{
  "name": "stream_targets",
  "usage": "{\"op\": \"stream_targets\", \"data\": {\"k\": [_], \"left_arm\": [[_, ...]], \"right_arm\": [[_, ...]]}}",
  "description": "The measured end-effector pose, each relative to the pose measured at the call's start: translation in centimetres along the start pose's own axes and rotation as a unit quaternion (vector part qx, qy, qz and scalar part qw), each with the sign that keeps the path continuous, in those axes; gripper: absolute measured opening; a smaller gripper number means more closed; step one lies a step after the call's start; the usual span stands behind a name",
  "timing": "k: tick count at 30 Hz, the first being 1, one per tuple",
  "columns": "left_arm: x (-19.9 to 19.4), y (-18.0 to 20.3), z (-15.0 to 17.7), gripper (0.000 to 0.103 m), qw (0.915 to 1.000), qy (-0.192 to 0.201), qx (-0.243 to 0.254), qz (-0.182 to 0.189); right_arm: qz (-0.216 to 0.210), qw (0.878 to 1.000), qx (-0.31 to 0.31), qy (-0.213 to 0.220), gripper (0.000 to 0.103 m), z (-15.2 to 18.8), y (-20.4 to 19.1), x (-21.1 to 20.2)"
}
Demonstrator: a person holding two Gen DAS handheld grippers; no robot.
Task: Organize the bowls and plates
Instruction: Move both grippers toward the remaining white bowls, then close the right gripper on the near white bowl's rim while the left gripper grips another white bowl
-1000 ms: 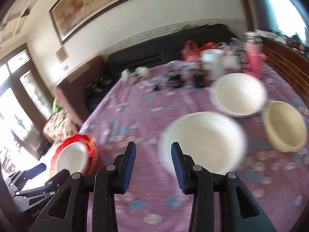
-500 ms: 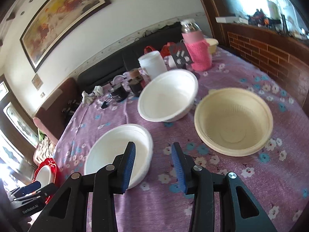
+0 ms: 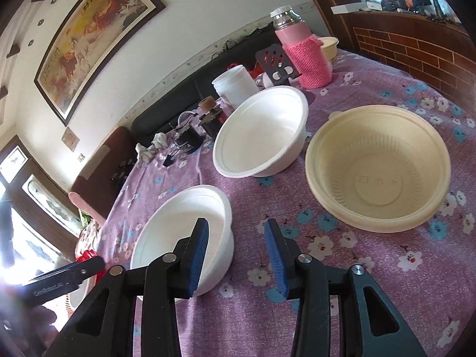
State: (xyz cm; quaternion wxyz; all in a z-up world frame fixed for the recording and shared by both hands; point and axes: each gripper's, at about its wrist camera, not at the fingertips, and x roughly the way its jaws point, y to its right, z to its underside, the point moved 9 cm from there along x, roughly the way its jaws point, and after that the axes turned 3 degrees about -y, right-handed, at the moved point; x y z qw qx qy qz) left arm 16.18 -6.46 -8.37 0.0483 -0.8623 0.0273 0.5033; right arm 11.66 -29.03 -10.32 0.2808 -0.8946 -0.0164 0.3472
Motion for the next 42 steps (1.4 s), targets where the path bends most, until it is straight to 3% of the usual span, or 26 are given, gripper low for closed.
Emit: {"op": "stream_targets", "data": {"k": [12, 20, 37, 42], "left_arm": [[1.2, 2.1, -0.8, 0.075, 0.9992, -0.017, 0.001, 0.036], [2.7, 3.2, -0.7, 0.075, 0.9988, -0.026, 0.006, 0.040], [6.0, 4.4, -0.4, 0.075, 0.9936, -0.057, -0.021, 0.095], [6.4, 4.4, -0.1, 0.057, 0.9906, -0.066, -0.034, 0.114]], "right_arm": [[-0.020, 0.998, 0.034, -0.045, 0.049, 0.2, -0.6, 1.9], [-0.027, 0.997, 0.039, -0.064, 0.050, 0.9, -0.6, 3.3], [-0.023, 0.996, 0.038, -0.077, 0.049, 1.8, -0.7, 5.2], [-0.017, 0.997, 0.033, -0.074, 0.034, 1.6, -0.6, 5.5]]}}
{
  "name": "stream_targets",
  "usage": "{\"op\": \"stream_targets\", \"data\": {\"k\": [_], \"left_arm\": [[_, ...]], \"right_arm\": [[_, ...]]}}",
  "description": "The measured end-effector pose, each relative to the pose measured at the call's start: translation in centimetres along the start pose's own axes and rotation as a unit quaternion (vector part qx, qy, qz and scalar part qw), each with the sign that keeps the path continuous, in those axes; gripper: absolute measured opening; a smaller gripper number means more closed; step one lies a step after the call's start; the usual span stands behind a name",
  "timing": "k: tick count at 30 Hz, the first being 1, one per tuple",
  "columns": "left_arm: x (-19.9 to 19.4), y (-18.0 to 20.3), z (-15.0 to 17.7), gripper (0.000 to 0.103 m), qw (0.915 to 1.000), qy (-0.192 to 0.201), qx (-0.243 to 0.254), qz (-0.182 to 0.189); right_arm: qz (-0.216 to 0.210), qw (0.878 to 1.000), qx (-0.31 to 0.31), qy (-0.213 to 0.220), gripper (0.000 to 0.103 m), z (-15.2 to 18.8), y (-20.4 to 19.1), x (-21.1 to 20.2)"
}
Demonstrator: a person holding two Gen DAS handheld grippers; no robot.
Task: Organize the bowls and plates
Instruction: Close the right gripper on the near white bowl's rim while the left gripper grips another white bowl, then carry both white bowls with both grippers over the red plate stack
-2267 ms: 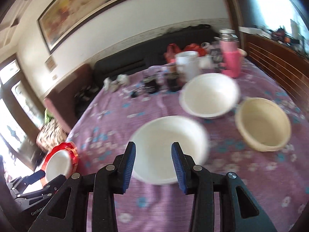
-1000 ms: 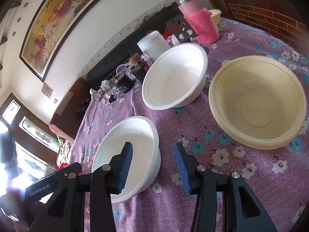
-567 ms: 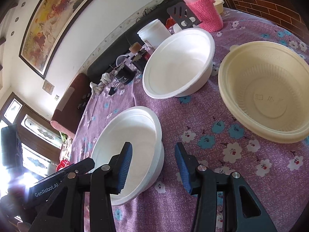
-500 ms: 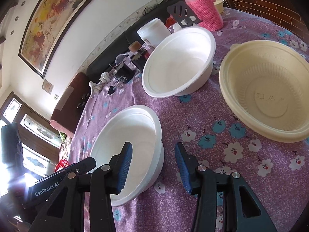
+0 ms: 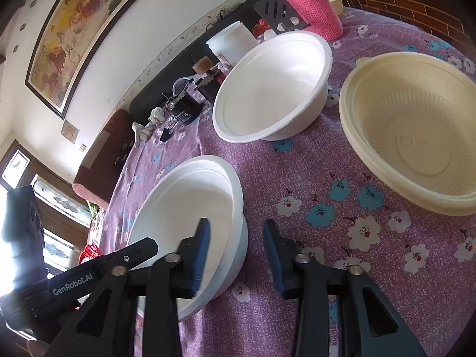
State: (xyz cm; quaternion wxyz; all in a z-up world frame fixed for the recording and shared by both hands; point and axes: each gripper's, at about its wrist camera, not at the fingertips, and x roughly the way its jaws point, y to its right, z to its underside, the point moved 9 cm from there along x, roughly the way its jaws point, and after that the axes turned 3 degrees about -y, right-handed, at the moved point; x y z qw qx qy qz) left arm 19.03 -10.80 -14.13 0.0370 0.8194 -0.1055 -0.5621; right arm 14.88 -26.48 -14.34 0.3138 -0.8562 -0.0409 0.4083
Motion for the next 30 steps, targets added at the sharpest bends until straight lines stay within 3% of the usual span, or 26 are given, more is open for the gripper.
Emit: {"op": "stream_targets", "data": {"k": [2, 4, 6, 10, 16, 30], "left_arm": [[0.1, -0.1, 0.1, 0.048, 1.0000, -0.001, -0.002, 0.002], [0.2, -0.2, 0.2, 0.046, 1.0000, -0.002, -0.003, 0.002], [0.1, -0.3, 0.3, 0.040, 1.0000, 0.000, -0.002, -0.002], [0.1, -0.5, 0.4, 0.025, 1.0000, 0.003, -0.002, -0.006], [0.1, -0.2, 0.6, 0.013, 0.9999, 0.006, 0.006, -0.006], [-1.6, -0.6, 1.1, 0.013, 0.9994, 0.025, 0.015, -0.017]], "right_arm": [[0.000, 1.000, 0.000, -0.005, 0.030, 0.1, 0.0, 0.3], [-0.007, 1.000, 0.001, -0.010, 0.017, 0.2, 0.0, 0.5], [0.004, 1.000, -0.006, -0.012, 0.013, 0.2, 0.0, 0.8], [0.007, 1.000, -0.013, -0.005, 0.009, 0.2, 0.0, 0.6], [0.009, 0.999, -0.032, 0.004, 0.008, 0.2, -0.7, 0.3], [-0.002, 0.999, -0.037, 0.009, 0.008, 0.7, -1.4, -0.6]]}}
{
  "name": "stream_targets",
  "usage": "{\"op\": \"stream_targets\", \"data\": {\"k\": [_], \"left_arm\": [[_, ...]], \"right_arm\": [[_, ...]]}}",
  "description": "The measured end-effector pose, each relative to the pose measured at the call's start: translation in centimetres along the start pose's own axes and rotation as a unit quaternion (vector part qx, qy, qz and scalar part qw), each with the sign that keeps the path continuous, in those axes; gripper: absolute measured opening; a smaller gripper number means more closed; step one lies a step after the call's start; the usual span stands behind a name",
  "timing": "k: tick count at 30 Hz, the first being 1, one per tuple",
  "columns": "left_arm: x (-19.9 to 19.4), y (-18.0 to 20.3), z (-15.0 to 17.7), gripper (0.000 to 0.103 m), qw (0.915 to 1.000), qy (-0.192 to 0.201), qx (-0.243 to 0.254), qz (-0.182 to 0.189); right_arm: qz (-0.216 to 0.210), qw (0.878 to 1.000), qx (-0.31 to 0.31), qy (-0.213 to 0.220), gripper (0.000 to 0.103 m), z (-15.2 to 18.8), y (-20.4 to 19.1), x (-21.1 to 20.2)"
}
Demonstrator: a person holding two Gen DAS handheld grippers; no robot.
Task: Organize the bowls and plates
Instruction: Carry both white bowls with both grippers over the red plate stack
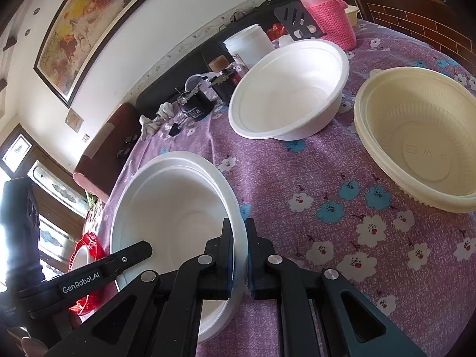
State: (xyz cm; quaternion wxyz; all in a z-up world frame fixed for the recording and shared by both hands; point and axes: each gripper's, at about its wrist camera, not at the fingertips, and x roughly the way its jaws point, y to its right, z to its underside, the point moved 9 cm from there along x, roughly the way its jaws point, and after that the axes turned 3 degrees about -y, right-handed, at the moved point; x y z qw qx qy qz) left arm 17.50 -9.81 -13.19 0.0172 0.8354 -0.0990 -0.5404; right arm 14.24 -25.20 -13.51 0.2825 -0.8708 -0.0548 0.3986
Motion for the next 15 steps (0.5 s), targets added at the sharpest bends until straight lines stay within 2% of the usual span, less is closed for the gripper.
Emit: {"op": "stream_targets", "data": {"k": [7, 15], "left_arm": [[-3.2, -2.2, 0.0, 0.013, 0.9995, 0.027, -0.011, -0.009], [-9.4, -9.0, -0.4, 0.013, 0.9954, 0.075, -0.051, -0.033]], "right_arm": [[-0.011, 1.000, -0.019, 0.006, 0.008, 0.2, -3.1, -1.0], [-0.043, 0.996, -0.079, 0.013, 0.008, 0.5, -12.0, -1.5]]}}
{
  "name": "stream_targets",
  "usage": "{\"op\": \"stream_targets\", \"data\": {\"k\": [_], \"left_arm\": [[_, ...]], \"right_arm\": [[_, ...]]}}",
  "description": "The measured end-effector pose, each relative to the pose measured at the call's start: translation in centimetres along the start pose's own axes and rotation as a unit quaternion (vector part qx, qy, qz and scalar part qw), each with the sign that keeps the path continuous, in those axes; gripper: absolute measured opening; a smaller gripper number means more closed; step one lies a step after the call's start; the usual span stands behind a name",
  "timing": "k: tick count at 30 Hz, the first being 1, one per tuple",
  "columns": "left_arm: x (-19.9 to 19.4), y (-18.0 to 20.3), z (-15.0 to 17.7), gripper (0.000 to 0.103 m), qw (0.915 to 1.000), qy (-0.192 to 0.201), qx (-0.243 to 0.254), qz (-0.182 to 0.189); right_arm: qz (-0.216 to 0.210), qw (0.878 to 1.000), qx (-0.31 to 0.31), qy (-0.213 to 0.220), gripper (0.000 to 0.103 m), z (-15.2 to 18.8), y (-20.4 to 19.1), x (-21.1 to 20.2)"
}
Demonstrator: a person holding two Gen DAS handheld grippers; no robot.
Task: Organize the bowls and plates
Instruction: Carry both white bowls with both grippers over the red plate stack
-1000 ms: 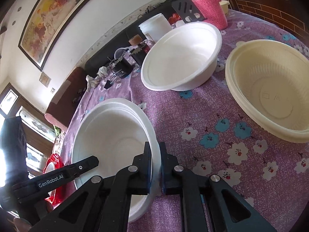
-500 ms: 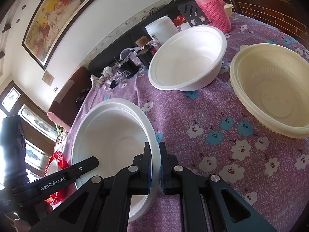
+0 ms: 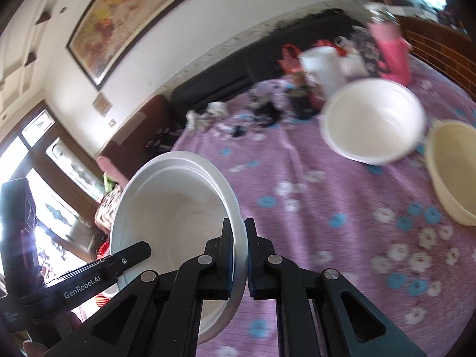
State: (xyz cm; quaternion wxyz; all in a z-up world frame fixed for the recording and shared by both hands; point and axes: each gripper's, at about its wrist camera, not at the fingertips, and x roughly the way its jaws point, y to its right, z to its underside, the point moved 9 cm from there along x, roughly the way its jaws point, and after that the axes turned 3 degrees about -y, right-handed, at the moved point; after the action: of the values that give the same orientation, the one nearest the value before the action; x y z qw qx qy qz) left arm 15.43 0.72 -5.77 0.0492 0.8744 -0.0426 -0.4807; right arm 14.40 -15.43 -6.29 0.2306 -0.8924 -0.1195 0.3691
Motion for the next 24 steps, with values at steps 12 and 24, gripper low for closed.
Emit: {"op": "stream_targets", "data": {"k": [12, 24], "left_arm": [[-4.7, -12.7, -0.9, 0.014, 0.9954, 0.030, -0.060, -0.068], [-3.9, -18.4, -0.3, 0.014, 0.9915, 0.013, -0.087, -0.096]], "right_arm": [[-0.062, 0.996, -0.056, -0.030, 0.009, 1.9, -12.8, 5.2], [-0.080, 0.992, -0.071, -0.065, 0.010, 4.3, -17.0, 9.8]]}}
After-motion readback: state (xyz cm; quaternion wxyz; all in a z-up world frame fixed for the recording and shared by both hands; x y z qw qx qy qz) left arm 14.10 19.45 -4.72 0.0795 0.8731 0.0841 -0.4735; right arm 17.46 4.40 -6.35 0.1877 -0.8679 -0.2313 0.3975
